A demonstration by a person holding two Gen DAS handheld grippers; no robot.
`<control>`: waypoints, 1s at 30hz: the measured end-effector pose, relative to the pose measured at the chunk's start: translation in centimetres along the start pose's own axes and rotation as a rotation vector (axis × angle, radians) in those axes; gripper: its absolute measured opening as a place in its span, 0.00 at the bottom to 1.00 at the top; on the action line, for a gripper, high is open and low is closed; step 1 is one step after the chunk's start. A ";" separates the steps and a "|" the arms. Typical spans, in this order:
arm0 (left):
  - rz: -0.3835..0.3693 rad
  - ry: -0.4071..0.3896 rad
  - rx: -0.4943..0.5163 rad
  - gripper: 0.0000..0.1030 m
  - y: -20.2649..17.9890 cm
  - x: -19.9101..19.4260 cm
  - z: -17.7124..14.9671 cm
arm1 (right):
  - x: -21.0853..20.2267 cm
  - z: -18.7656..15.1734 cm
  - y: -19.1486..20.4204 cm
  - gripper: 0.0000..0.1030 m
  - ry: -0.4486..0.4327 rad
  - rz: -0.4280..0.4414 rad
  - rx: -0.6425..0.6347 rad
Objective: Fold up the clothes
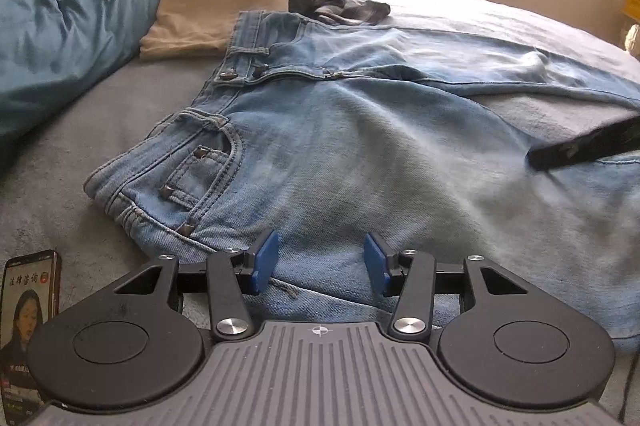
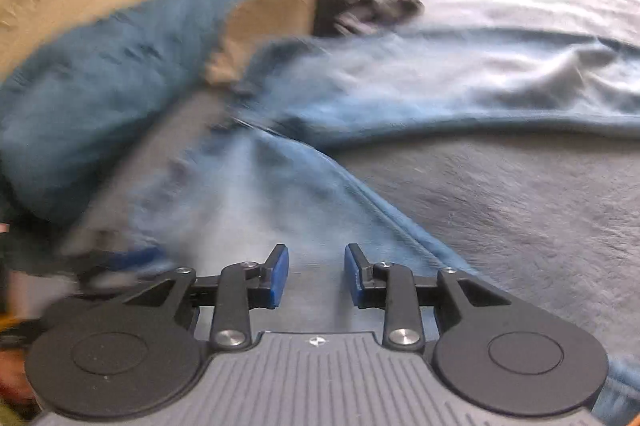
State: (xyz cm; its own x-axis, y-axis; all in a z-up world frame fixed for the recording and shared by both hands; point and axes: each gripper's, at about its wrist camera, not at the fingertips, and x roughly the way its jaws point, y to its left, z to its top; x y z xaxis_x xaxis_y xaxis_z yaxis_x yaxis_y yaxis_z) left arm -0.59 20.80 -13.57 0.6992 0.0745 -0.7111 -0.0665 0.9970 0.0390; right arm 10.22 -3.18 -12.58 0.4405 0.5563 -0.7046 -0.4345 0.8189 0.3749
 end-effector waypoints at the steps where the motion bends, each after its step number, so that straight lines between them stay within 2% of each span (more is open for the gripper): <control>1: 0.000 0.001 0.000 0.47 0.0 0.0 0.0 | 0.6 0.0 -0.4 0.10 0.006 -0.059 -0.004; 4: 0.001 0.004 -0.001 0.47 0.2 -0.2 0.1 | -1.0 0.5 -3.0 0.12 -0.044 -0.077 0.146; 6: 0.001 0.005 -0.002 0.47 0.3 -0.3 0.1 | -2.0 0.8 -3.0 0.12 -0.070 -0.081 0.131; 8: 0.003 0.009 0.000 0.47 0.3 -0.4 0.2 | -2.3 1.0 -2.2 0.13 -0.067 -0.025 0.109; 10: 0.005 0.015 0.004 0.47 0.2 -0.4 0.4 | -1.6 1.1 -0.4 0.13 -0.049 0.044 0.052; 15: 0.030 0.015 0.024 0.47 -0.2 -0.4 0.2 | 2.9 2.3 3.7 0.13 0.016 0.118 -0.156; 18: 0.043 0.011 0.028 0.47 -0.4 -0.4 -0.1 | 5.7 3.3 3.9 0.10 0.041 0.041 -0.206; 23: 0.039 0.016 0.025 0.47 -0.2 -0.3 -0.1 | 3.2 4.8 -1.4 0.13 -0.089 -0.109 0.048; 28: 0.030 0.025 0.016 0.47 0.0 -0.2 0.1 | -4.8 2.6 -6.0 0.14 -0.141 0.062 0.276; 30: 0.030 0.028 0.010 0.47 0.0 -0.3 0.2 | -7.5 0.8 -6.8 0.15 -0.119 0.121 0.344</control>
State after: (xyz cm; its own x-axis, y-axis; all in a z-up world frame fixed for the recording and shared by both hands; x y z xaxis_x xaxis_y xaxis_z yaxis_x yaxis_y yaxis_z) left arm -0.67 20.77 -13.22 0.6768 0.1036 -0.7288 -0.0795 0.9945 0.0675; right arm 10.48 -12.85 -9.34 0.4988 0.6480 -0.5756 -0.2092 0.7345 0.6456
